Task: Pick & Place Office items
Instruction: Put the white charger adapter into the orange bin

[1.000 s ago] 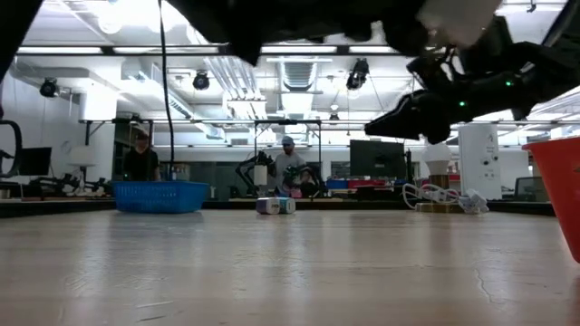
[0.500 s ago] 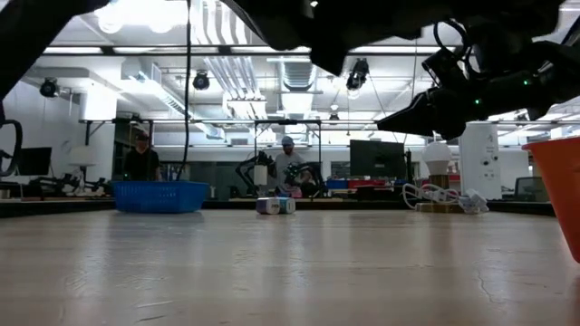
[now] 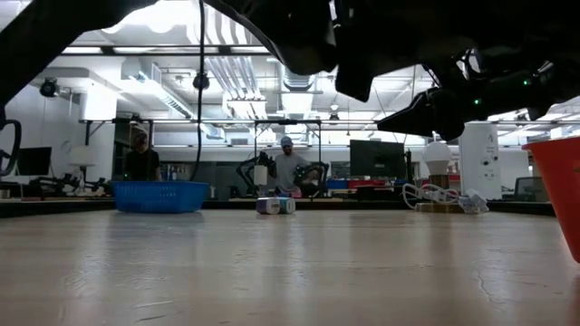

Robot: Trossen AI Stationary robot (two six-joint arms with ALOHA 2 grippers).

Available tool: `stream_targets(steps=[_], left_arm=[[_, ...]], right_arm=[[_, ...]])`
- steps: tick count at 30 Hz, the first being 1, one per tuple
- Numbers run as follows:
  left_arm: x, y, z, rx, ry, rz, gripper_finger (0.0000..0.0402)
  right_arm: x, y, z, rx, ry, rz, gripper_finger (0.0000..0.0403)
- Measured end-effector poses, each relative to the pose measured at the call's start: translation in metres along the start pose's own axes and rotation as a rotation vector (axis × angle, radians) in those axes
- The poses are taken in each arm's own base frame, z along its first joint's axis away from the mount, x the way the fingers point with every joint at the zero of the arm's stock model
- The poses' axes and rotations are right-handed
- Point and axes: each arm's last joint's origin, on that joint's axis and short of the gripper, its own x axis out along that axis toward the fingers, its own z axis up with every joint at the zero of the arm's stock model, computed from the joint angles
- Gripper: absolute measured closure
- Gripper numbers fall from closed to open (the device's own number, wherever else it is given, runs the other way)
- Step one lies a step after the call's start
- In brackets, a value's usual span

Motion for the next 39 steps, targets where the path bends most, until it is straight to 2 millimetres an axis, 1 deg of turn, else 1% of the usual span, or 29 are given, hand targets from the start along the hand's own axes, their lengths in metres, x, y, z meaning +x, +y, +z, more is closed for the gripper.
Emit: stream_targets(steps=[2,6,11,15,22,28,32,39], left_arm=[[0.001,0.003,-0.004,-0.002,-0.008,0.005,0.0229],[0.001,0.010,-0.007,-0.055,-0.006,0.013,0.0229],[0.003,0.013,-0.002,-0.092,0.048,0.008,0.0229],[0.005,0.013,-0.001,-0.085,0.108,0.035,0.0229],[0.009,0.010,-0.001,-0.033,0.125,0.064,0.0229],[0.008,0.007,-0.009,-0.054,0.155,0.064,0.0229],[0.010,0.006,-0.019,-0.042,0.160,0.057,0.0229],[0.010,0.006,-0.022,-0.071,0.164,0.063,0.0229]], right_arm=[[0.000,0.000,0.000,0.000,0.000,-0.002,0.0184],[0.000,0.000,0.001,0.000,-0.002,-0.003,0.0184],[0.001,0.000,0.002,0.001,-0.005,-0.003,0.0184],[0.001,-0.001,0.003,0.001,-0.008,-0.005,0.0184],[0.001,-0.001,0.003,0.001,-0.003,-0.020,0.0184],[0.001,-0.002,0.002,-0.006,0.002,-0.033,0.0184],[0.001,-0.002,0.002,-0.014,0.008,-0.053,0.0184],[0.001,-0.002,0.002,-0.017,0.008,-0.054,0.0184]])
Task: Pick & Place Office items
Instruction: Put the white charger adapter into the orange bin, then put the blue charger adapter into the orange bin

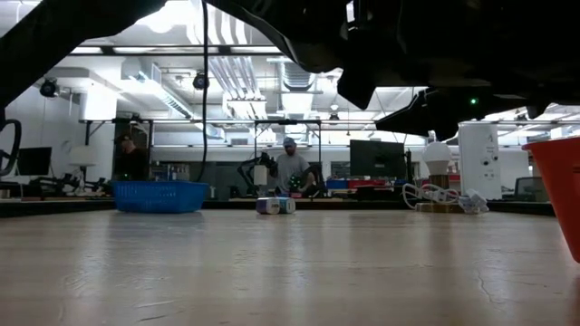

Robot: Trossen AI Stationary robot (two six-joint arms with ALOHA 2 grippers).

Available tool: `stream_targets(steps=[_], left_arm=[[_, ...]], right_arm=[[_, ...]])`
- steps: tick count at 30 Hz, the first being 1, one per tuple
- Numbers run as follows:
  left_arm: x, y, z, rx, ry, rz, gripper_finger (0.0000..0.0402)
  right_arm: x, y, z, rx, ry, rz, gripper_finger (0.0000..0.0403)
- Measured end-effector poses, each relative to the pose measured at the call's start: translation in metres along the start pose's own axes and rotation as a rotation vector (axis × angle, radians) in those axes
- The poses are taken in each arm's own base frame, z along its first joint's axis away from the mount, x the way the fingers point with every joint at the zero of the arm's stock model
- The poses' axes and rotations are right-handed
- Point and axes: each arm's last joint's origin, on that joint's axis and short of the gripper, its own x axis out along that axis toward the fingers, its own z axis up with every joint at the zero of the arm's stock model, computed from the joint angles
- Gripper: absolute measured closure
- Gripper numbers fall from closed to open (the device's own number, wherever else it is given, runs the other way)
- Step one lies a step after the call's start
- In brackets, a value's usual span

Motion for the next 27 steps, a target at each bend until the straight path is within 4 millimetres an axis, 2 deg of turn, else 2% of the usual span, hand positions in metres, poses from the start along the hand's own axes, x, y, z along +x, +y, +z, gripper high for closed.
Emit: stream_targets(steps=[7,12,15,21,27], left_arm=[[0.000,0.002,0.001,-0.009,0.012,0.046,0.0223],[0.001,0.003,-0.001,-0.028,0.021,0.074,0.0139],[0.000,0.003,0.000,-0.024,0.012,0.077,0.0115],[-0.001,0.003,0.005,-0.015,-0.003,0.080,0.0117],[-0.015,0.007,0.025,0.005,0.018,0.119,0.0121]], right_arm=[[0.000,0.000,0.000,0.000,0.000,0.000,0.0184],[0.000,0.000,0.000,0.000,0.000,0.000,0.0184],[0.000,0.000,0.000,0.000,0.000,0.000,0.0184],[0.000,0.000,0.000,0.000,0.000,0.000,0.0184],[0.000,0.000,-0.001,0.001,0.011,0.004,0.0184]])
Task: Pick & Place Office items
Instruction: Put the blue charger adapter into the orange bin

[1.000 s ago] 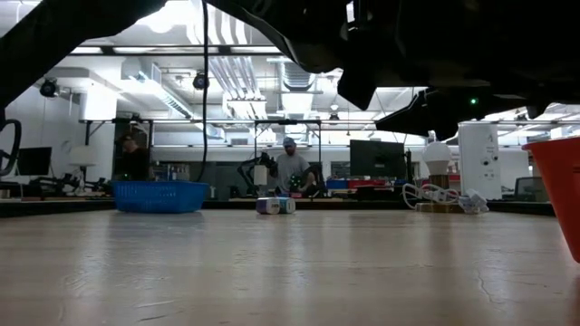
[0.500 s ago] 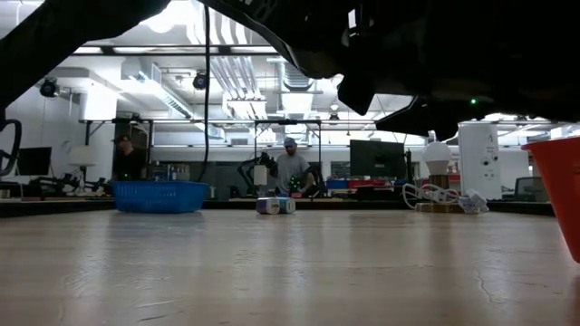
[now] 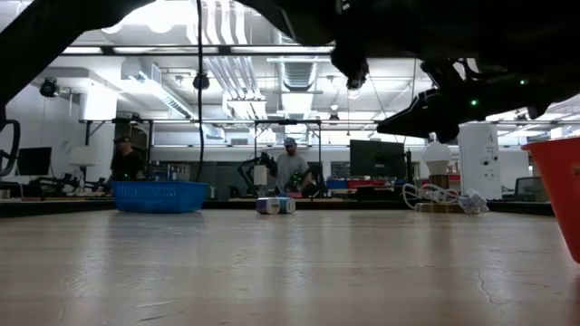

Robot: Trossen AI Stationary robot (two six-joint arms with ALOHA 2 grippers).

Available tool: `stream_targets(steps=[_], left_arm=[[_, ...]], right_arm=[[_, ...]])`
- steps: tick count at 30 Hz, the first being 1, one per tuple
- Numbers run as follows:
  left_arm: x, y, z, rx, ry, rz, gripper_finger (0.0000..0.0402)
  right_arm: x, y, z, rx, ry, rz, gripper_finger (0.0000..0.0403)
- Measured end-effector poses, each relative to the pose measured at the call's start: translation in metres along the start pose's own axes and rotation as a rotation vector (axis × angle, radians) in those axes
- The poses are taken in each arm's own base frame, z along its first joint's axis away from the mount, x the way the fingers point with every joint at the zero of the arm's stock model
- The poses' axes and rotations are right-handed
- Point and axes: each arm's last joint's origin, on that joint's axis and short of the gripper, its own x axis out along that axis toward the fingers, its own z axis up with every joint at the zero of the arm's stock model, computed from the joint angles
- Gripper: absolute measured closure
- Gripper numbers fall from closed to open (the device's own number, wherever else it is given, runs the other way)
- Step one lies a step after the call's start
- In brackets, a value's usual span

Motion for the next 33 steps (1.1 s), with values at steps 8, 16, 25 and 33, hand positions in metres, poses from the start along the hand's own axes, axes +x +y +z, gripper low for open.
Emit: stream_targets(steps=[8,16,25,33], left_arm=[[-0.042,0.002,0.033,-0.009,0.243,0.080,0.0121],[-0.095,-0.019,0.040,-0.021,0.425,0.238,0.0121],[-0.196,-0.084,0.018,-0.060,0.251,0.566,0.0120],[-0.271,-0.164,-0.023,-0.138,0.188,0.833,0.0120]], right_arm=[[0.000,0.001,-0.002,0.004,0.022,0.009,0.0184],[0.000,0.002,-0.003,0.022,0.022,0.047,0.0184],[0.010,0.002,0.014,0.071,0.014,0.131,0.0183],[0.028,-0.005,0.048,0.132,0.063,0.151,0.0157]])
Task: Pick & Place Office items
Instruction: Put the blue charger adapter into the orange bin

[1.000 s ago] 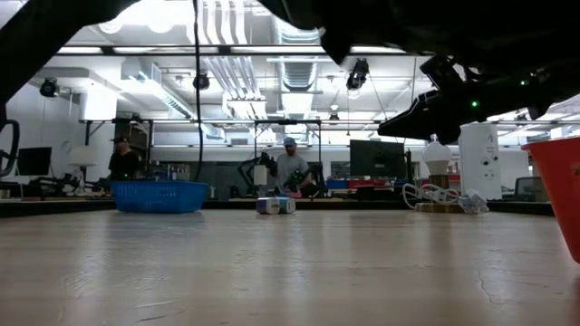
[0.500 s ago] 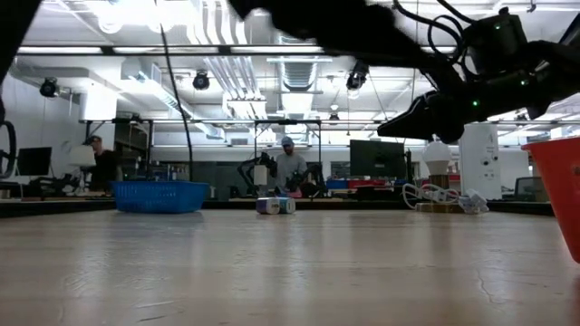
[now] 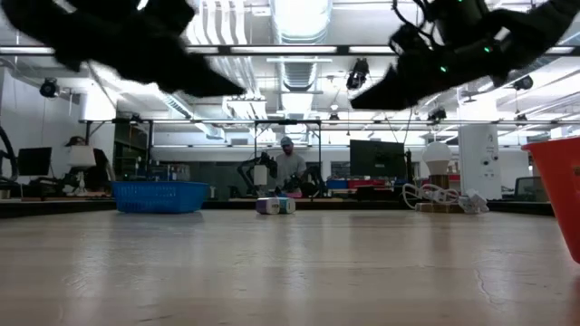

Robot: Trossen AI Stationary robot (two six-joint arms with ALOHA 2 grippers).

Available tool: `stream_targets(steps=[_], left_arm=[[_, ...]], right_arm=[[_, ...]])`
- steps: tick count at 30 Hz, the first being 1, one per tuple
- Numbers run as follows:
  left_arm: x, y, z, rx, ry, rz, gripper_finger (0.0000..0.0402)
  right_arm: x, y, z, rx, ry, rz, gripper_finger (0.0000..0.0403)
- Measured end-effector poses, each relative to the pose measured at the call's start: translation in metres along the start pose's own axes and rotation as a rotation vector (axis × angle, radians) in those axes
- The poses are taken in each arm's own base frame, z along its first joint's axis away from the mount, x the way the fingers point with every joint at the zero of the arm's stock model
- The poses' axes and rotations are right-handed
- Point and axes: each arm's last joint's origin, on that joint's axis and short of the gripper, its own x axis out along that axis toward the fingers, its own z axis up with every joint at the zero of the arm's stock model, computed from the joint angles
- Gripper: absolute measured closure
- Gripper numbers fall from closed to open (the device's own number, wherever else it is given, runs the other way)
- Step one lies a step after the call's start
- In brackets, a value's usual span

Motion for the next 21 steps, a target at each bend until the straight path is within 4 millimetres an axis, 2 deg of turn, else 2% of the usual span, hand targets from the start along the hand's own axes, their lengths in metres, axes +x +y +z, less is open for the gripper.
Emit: stream_targets(steps=[5,9,15,21], left_arm=[[-0.039,0.000,-0.032,-0.070,-0.045,0.083,0.0120],[-0.057,-0.001,-0.046,-0.086,-0.097,0.121,0.0120],[-0.068,0.000,-0.056,-0.081,-0.112,0.165,0.0120],[-0.069,-0.001,-0.060,-0.087,-0.103,0.172,0.0120]], right_arm=[[0.018,-0.007,0.019,0.059,0.027,-0.163,0.0116],[0.042,-0.010,0.022,0.056,0.148,-0.124,0.0102],[0.093,-0.006,0.011,0.089,0.313,0.029,0.0087],[0.139,-0.001,0.005,0.074,0.422,0.060,0.0059]])
